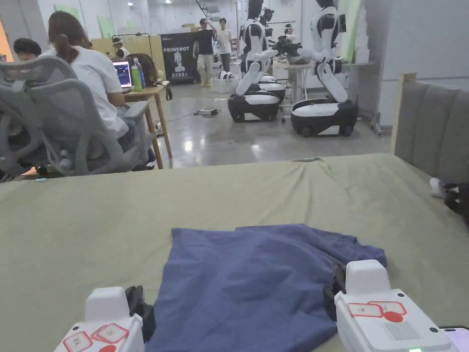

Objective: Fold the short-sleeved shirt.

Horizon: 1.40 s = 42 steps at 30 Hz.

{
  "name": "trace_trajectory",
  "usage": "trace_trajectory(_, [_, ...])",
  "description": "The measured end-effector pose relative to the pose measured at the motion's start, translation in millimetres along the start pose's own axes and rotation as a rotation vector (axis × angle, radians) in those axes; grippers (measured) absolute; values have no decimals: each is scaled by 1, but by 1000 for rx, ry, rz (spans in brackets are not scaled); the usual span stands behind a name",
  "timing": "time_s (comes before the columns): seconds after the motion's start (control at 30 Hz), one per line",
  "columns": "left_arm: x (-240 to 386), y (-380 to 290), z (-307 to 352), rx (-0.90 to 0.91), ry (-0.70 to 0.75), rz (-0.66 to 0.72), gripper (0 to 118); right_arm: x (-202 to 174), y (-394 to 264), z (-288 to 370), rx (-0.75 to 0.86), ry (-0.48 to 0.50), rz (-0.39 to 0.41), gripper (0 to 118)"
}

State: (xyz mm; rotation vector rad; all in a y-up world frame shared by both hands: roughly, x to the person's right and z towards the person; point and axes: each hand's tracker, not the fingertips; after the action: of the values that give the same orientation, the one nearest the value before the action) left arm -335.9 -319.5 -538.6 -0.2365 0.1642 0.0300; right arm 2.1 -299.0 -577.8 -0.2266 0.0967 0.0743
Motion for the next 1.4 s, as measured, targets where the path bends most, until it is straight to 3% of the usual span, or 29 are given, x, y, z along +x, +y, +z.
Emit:
trace_trajectory(0.23, [0,2,-3,-11,-58,23,0,-3,2,5,-5,-5,7,3])
trace_trajectory(0.33, [4,28,-43,-53,-116,96,0,-2,4,5,-2,3,8,3])
trace_trajectory(0.43, [18,63,-108,-163,-142,-4,2,-2,3,-3,-6,1,25,3])
trace_trajectory(0.47, [24,72,-134,-193,-139,-58,16,-1,3,-8,-10,3,28,3])
trace_trajectory(0.53, [34,87,-190,-198,-133,-107,92,-1,2,-18,-15,1,29,3])
trace_trajectory(0.57, [36,90,-221,-229,-134,-133,118,0,1,-24,-18,0,28,3])
trace_trajectory(0.63, [40,96,-280,-261,-149,-138,106,0,-1,-38,-30,-4,27,3])
trace_trajectory(0.73, [40,92,-376,-396,-185,-125,103,2,-5,-59,-38,-8,31,3])
trace_trajectory(0.87, [29,72,-460,-514,-129,-136,76,7,-13,-87,-58,-9,51,3])
trace_trajectory(1.0, [26,45,-492,-588,-157,-124,79,14,-18,-107,-80,-26,54,3])
trace_trajectory(1.13, [33,50,-479,-550,-151,-162,81,20,-23,-118,-111,-56,47,3])
trace_trajectory(1.17, [36,54,-472,-513,-186,-191,73,22,-23,-122,-134,-69,36,3])
trace_trajectory(1.23, [40,59,-463,-471,-237,-161,3,29,-22,-132,-190,-94,8,3])
trace_trajectory(1.33, [45,58,-456,-507,-231,-164,3,55,-10,-153,-271,-132,-53,3])
trace_trajectory(1.37, [46,58,-453,-509,-231,-179,3,69,-6,-162,-308,-114,-104,9])
trace_trajectory(1.4, [45,58,-450,-514,-233,-184,3,82,-3,-170,-327,-125,-148,42])
